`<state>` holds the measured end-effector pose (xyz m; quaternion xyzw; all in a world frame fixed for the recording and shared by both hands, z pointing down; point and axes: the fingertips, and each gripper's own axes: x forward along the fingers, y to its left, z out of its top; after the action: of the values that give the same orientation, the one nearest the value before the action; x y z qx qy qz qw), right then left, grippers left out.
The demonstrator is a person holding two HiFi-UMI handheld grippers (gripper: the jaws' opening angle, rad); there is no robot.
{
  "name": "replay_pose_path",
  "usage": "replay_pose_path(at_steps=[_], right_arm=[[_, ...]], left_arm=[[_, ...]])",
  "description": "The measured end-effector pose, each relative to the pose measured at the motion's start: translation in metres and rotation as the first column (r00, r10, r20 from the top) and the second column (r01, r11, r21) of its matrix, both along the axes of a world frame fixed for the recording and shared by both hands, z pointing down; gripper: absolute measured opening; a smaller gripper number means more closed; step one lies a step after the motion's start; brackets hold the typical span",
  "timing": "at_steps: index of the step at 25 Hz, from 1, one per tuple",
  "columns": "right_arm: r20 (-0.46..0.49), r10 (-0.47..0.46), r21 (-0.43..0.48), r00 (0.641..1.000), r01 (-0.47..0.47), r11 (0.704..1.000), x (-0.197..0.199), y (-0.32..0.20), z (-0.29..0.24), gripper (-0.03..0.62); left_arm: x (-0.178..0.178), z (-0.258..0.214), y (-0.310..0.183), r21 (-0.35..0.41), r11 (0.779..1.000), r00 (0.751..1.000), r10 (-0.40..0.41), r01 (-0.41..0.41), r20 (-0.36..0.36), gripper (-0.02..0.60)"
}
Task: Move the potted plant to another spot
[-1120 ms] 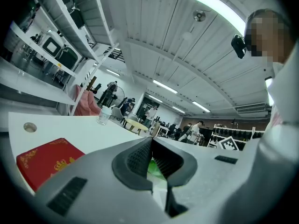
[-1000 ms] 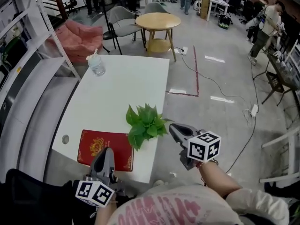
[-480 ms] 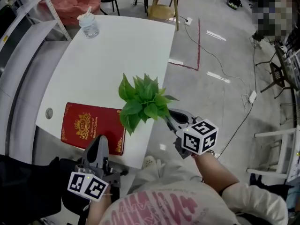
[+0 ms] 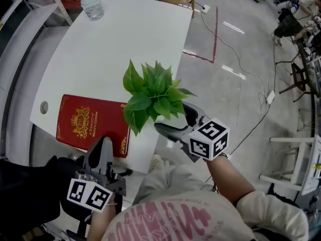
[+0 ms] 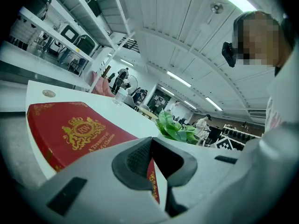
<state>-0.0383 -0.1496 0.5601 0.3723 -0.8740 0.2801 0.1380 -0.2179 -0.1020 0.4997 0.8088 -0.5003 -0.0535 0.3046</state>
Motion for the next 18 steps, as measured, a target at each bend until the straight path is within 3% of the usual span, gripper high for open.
replay_pose_path(at_steps=[6, 12, 16, 18], right_arm=[[0.001, -0.040, 0.101, 0.999, 0.039, 0.994, -0.021, -0.011, -0.012, 0.528], [-0.026, -0.084, 0.199, 0.996, 0.088, 0.976, -0.033, -0.030, -0.028, 0.529], [0.008, -0.034, 0.229, 0.999, 0.031, 0.973, -0.029, -0.035, -0.031, 0.526], [0.037, -0.009, 0.221, 0.999, 0.001, 0.975, -0.026, -0.037, -0.032, 0.477]], left_arm=[[-0.001, -0.002, 0.001, 0.007, 1.000, 1.000, -0.002, 0.002, -0.006, 0.003], [-0.002, 0.004, 0.014, -0.016, 1.000, 1.000, 0.007, -0.007, -0.002, 0.003], [-0.005, -0.001, 0.021, -0.011, 1.000, 1.000, -0.002, 0.002, 0.001, 0.003], [-0.006, -0.006, 0.021, 0.002, 1.000, 1.000, -0.005, 0.005, 0.006, 0.003]])
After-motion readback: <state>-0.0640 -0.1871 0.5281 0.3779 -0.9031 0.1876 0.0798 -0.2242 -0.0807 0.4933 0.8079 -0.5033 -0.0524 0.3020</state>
